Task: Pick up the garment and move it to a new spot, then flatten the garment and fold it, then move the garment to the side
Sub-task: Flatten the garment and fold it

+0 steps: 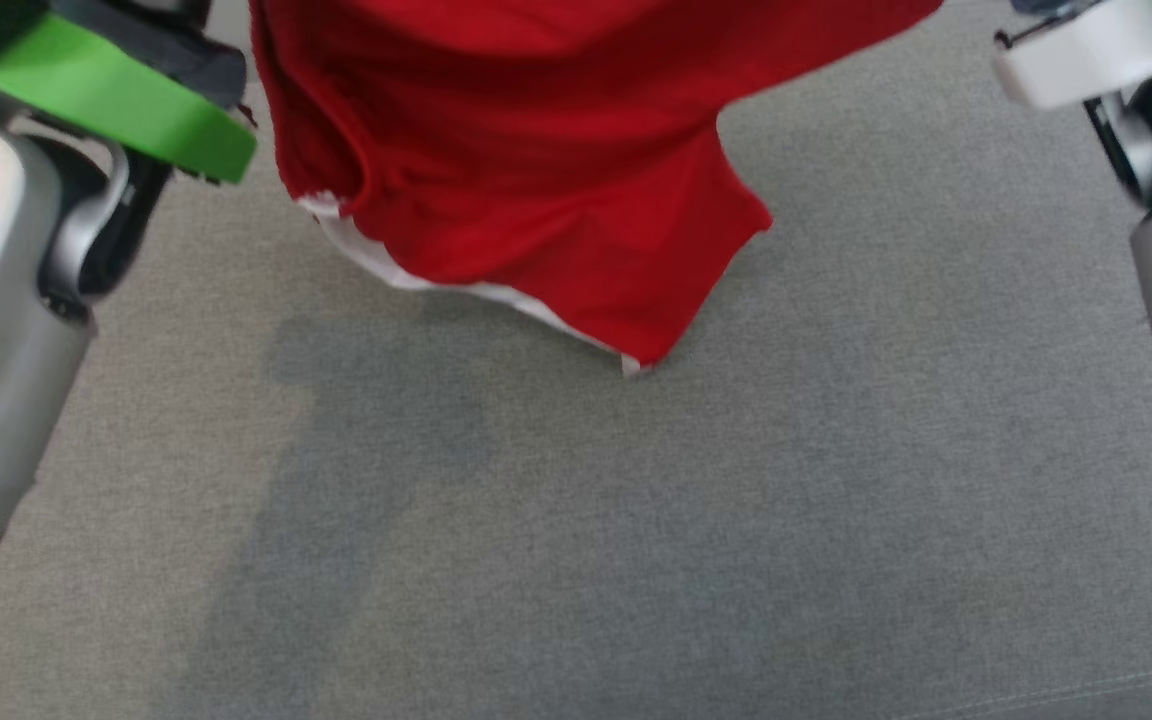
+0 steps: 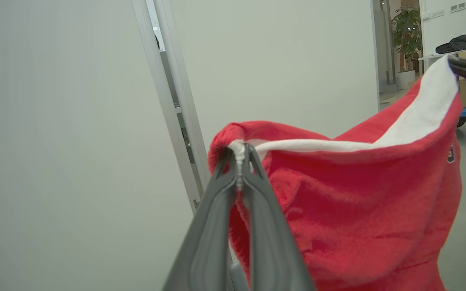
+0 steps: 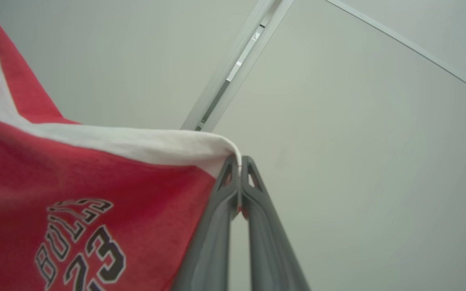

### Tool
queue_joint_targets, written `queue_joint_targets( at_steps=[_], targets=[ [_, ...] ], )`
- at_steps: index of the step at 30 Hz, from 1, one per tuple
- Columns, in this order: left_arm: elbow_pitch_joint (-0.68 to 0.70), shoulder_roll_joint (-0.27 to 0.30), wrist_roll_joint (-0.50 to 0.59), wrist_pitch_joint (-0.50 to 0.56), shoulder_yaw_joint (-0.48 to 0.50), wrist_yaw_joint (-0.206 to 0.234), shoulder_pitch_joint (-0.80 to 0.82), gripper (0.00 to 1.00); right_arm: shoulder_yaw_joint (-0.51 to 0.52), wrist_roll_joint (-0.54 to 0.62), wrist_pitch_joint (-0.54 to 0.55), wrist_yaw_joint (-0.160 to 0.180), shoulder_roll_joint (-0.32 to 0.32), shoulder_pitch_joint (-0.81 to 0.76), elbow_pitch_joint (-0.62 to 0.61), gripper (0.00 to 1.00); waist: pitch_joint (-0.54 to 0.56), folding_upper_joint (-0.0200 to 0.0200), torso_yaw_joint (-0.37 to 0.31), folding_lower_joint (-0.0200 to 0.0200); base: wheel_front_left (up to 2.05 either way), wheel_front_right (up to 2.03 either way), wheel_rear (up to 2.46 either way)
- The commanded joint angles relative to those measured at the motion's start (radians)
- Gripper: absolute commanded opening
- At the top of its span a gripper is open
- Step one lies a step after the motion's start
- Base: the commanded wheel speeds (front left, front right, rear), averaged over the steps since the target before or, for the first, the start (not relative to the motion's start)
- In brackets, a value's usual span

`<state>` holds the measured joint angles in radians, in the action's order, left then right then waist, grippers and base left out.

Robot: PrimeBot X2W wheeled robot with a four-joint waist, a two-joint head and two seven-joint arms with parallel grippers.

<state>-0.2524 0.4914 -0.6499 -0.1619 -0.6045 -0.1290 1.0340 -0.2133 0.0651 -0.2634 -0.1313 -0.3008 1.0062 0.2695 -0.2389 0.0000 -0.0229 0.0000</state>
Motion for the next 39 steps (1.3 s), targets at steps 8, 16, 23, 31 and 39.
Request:
queue_joint_targets(
  at_steps=[8,16,23,31,39],
  targets=[
    [-0.179,-0.031,-0.028,-0.089,0.024,-0.003,0.276,0.0,0.03,0.108,-0.002,0.001,0.05,0.325,0.154,0.0,-0.214,0.0,-0.034,0.0,0.0,0.0,0.0],
    [-0.163,-0.072,-0.072,-0.102,0.138,-0.003,0.17,0.0,0.117,0.089,-0.001,0.001,0.116,0.281,0.183,0.0,-0.226,0.0,-0.037,0.0,0.0,0.0,0.0],
    [-0.186,-0.125,-0.118,-0.103,0.21,0.0,-0.226,0.0,0.14,-0.048,-0.001,0.003,0.135,-0.046,0.212,0.0,-0.151,0.0,-0.039,0.0,0.0,0.0,0.0],
    [-0.274,-0.233,-0.07,-0.103,0.223,0.003,-0.592,0.0,0.168,-0.204,-0.002,0.005,0.114,-0.424,0.203,0.0,-0.051,0.0,-0.024,0.0,0.0,0.0,0.0],
    [-0.291,-0.311,-0.03,-0.103,0.261,0.003,-0.79,0.0,0.197,-0.306,-0.002,0.006,0.128,-0.716,0.166,0.0,0.052,0.0,-0.015,0.0,0.0,0.0,0.0]
  ],
)
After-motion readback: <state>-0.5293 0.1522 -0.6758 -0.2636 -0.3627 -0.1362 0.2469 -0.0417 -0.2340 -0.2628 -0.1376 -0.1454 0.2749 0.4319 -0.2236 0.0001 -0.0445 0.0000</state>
